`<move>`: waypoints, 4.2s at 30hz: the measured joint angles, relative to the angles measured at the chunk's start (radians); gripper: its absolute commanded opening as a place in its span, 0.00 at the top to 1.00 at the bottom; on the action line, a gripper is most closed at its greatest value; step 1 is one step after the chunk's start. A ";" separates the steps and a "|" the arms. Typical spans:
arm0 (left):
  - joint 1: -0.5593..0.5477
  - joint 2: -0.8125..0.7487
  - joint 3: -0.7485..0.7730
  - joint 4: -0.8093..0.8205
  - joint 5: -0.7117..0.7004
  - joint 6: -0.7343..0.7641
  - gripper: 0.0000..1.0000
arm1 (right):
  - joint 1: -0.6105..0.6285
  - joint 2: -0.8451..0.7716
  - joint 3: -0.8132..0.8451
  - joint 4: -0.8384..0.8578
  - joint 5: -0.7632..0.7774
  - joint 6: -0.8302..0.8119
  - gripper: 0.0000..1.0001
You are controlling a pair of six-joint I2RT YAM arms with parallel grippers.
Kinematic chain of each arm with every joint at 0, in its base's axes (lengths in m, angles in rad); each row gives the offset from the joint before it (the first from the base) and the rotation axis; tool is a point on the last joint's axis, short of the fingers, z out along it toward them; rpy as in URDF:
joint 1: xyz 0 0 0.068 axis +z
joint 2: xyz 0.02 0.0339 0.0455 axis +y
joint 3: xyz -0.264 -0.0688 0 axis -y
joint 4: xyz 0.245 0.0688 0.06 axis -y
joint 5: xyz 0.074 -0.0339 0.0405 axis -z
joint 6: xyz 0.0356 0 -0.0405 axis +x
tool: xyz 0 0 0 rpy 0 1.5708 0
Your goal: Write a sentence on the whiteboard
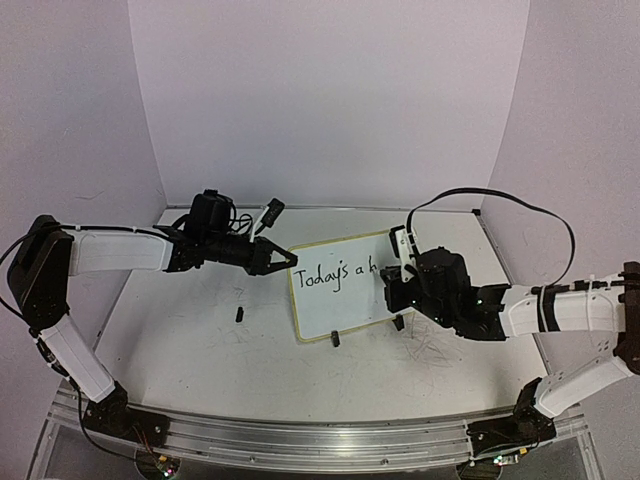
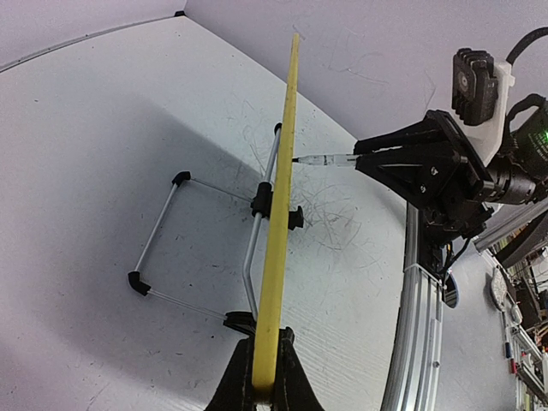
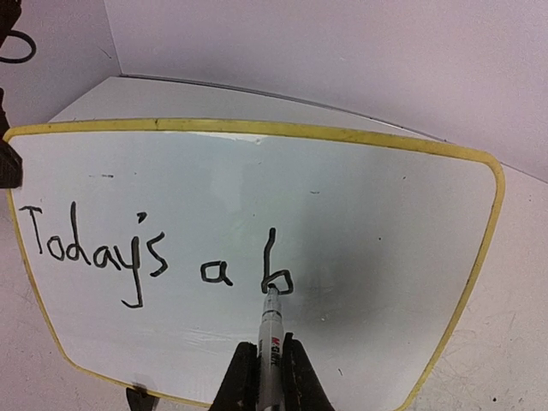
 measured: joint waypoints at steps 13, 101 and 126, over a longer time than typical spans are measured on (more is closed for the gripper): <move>0.000 0.000 0.000 0.000 0.000 0.003 1.00 | -0.030 -0.099 -0.015 0.006 0.001 0.000 1.00; -0.001 0.000 0.000 0.000 0.000 0.003 1.00 | -0.036 -0.054 -0.034 -0.013 -0.015 0.017 1.00; -0.001 0.000 0.000 0.000 -0.001 0.002 1.00 | -0.033 -0.022 -0.033 0.003 0.024 0.014 1.00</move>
